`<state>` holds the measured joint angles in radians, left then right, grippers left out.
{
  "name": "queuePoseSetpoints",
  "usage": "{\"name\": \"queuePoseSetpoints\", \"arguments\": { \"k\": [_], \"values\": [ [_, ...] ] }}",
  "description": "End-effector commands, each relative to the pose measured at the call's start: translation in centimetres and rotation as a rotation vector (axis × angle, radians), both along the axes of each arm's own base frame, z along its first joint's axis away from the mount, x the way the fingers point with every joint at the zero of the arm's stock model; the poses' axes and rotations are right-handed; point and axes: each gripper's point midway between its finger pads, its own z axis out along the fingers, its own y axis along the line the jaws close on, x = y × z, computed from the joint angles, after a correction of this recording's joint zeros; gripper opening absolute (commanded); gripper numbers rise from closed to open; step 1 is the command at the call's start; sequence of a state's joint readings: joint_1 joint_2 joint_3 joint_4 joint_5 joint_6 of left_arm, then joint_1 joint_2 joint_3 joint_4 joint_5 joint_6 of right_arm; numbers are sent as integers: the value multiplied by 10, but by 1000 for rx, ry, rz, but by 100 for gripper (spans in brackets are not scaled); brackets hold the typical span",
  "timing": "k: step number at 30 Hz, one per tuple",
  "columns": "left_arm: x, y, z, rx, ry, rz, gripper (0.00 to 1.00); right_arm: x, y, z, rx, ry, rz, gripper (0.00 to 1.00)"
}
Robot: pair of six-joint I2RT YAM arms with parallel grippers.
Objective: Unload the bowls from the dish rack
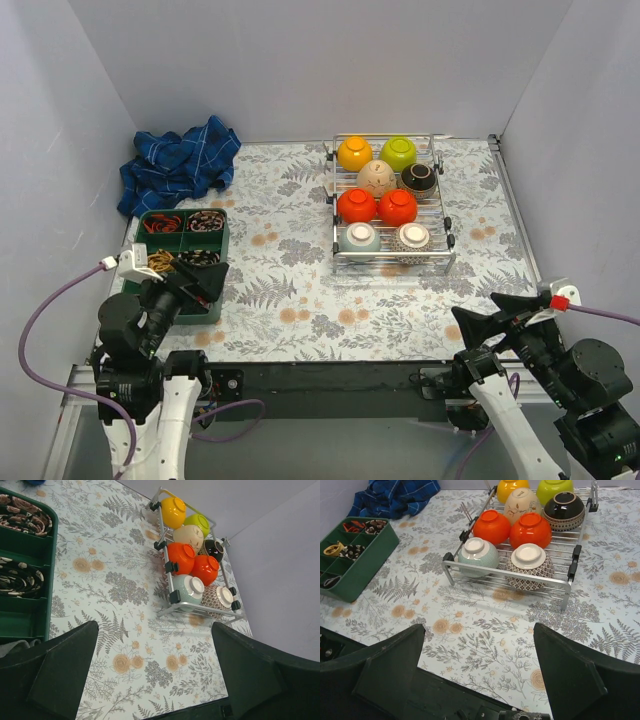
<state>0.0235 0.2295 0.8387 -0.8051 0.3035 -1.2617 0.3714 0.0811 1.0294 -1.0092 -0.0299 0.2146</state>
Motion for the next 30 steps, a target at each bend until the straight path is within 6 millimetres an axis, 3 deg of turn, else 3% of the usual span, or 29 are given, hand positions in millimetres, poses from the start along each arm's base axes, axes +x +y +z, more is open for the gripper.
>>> {"name": "queuePoseSetpoints", "arguments": {
  "k": [1,7,14,22,26,30],
  "values": [
    [9,-3,0,-14,-1,-17,98,8,4,2,-4,26,6,99],
    [23,-7,3,-8,9,-51,98,13,14,5,-15,57,51,99],
    [37,-11,-7,14,77,-90,98,34,34,-10,-65,198,114,98],
    [51,2,-4,66,29,-27,98,88,43,-35,-183,378,75,99],
    [50,-6,-9,36,31,-58,98,118,49,-42,-230,462,47,99],
    [51,3,-14,16,26,10,98,151,51,-63,-318,559,18,98]
  ]
}}
